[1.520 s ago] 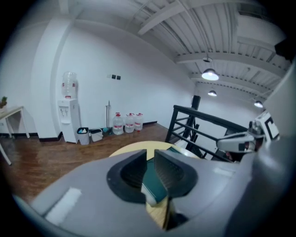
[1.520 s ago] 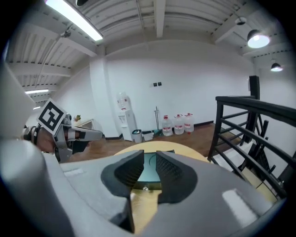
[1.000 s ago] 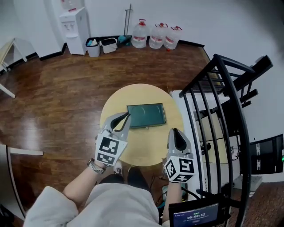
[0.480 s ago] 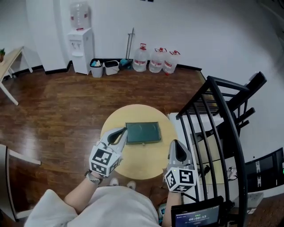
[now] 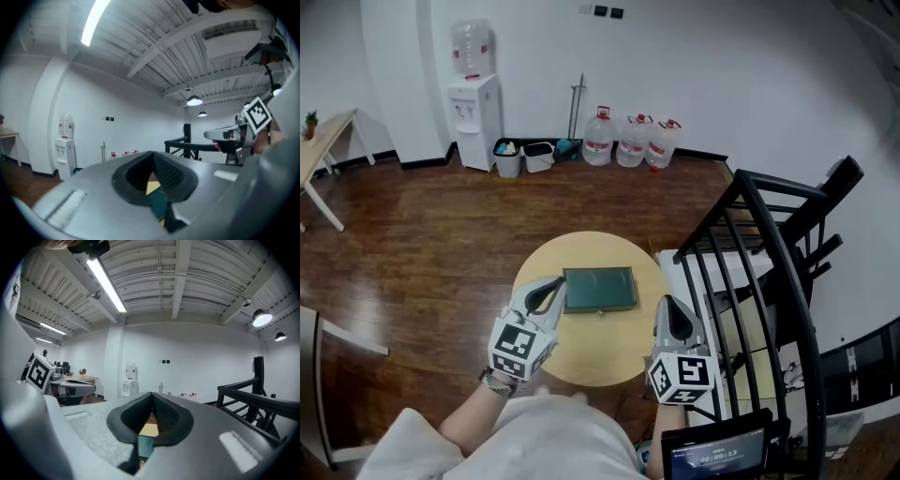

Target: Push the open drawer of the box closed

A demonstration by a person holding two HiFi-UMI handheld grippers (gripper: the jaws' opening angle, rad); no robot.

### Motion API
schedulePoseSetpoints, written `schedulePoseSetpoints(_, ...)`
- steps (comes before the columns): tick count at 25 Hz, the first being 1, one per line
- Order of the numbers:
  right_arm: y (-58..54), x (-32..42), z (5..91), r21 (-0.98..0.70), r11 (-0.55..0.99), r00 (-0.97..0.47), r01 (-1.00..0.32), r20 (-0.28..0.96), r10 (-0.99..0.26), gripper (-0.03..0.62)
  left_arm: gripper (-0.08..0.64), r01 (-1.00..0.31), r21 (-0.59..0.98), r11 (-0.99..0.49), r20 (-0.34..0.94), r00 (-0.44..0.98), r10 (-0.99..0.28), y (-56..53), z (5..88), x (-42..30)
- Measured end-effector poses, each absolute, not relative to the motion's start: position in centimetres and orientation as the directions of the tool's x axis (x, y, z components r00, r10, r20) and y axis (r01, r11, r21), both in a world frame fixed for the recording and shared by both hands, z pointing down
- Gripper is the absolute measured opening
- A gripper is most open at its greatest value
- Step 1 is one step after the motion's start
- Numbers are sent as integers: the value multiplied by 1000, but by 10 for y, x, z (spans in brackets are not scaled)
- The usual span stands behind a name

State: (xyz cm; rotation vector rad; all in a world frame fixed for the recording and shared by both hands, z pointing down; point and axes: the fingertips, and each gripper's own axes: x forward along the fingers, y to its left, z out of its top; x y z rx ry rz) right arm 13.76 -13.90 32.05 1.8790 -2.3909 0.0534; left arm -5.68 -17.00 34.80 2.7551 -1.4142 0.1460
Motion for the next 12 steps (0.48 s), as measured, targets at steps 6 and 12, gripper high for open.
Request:
schedulePoseSetpoints(6, -132, 143, 321, 33, 219, -215, -975, 110, -971, 3, 8, -807, -24, -589, 106, 584, -805, -164, 349, -60)
schedulePoseSetpoints(12, -115, 139, 326, 17, 165, -161, -986, 130, -978, 3, 8, -764, -83, -640, 147, 626, -766, -147, 371, -73)
